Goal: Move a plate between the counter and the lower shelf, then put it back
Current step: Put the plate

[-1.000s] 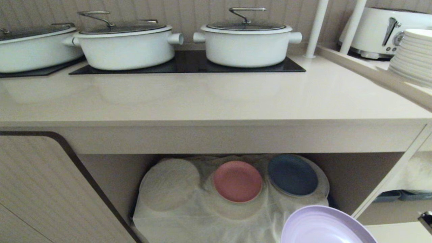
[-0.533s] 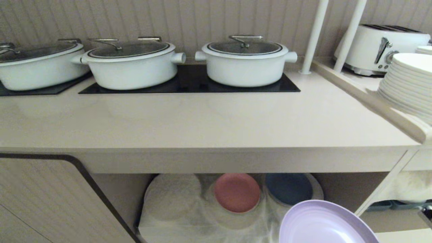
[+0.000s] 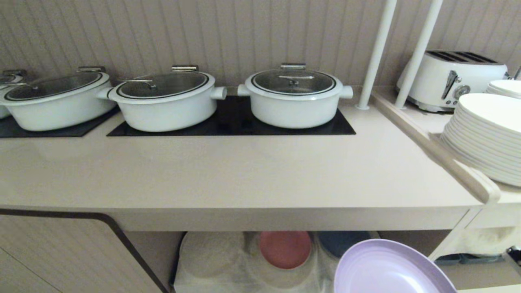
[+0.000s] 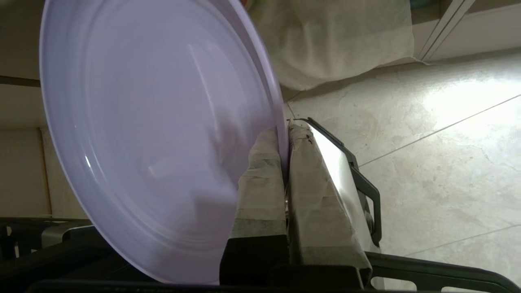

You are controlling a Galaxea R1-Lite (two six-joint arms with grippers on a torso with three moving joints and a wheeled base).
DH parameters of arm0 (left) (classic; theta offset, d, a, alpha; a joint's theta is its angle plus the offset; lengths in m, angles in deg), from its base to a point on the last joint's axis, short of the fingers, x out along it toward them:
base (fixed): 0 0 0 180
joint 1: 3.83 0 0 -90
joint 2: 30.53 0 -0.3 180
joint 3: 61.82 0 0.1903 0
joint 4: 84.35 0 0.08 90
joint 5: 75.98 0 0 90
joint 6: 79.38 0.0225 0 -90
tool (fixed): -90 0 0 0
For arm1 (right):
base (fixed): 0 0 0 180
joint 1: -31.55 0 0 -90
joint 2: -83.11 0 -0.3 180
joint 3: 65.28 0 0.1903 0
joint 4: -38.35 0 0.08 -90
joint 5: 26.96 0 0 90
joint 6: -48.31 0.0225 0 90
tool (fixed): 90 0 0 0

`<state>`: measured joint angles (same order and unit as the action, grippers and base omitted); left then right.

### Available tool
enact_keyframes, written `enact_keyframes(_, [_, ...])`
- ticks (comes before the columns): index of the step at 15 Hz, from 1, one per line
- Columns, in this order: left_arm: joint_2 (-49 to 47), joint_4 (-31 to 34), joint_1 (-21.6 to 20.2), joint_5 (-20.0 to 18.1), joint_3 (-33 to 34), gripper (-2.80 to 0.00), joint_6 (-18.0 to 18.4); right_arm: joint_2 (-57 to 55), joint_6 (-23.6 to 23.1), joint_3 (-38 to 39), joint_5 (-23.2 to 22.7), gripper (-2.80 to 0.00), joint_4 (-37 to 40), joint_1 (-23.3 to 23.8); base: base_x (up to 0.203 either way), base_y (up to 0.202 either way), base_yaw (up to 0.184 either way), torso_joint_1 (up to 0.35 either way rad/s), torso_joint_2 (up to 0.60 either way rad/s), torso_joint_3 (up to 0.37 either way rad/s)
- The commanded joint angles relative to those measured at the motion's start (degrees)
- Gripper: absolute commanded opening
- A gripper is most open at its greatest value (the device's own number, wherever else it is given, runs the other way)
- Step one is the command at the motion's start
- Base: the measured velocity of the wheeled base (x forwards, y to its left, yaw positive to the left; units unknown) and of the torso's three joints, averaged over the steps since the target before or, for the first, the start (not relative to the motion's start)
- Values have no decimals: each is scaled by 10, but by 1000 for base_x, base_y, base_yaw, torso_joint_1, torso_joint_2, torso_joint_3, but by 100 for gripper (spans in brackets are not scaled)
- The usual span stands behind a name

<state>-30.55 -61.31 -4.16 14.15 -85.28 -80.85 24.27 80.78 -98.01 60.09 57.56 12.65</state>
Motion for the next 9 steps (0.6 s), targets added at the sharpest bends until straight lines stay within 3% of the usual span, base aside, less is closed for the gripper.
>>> enact_keyframes(1, [-1, 0, 0, 0, 0, -280, 0, -1, -12, 0, 0, -280, 0, -2, 0, 0, 0, 262, -592, -309])
enact_keyframes(6, [-1, 0, 0, 0, 0, -280, 0, 0, -17, -3, -20, -280, -3, -8, 0, 0, 0, 282, -596, -314])
enact_keyframes(9, [-1, 0, 0, 0, 0, -280, 0, 1, -17, -4, -20, -280, -2, -9, 0, 0, 0, 201, -413, -217])
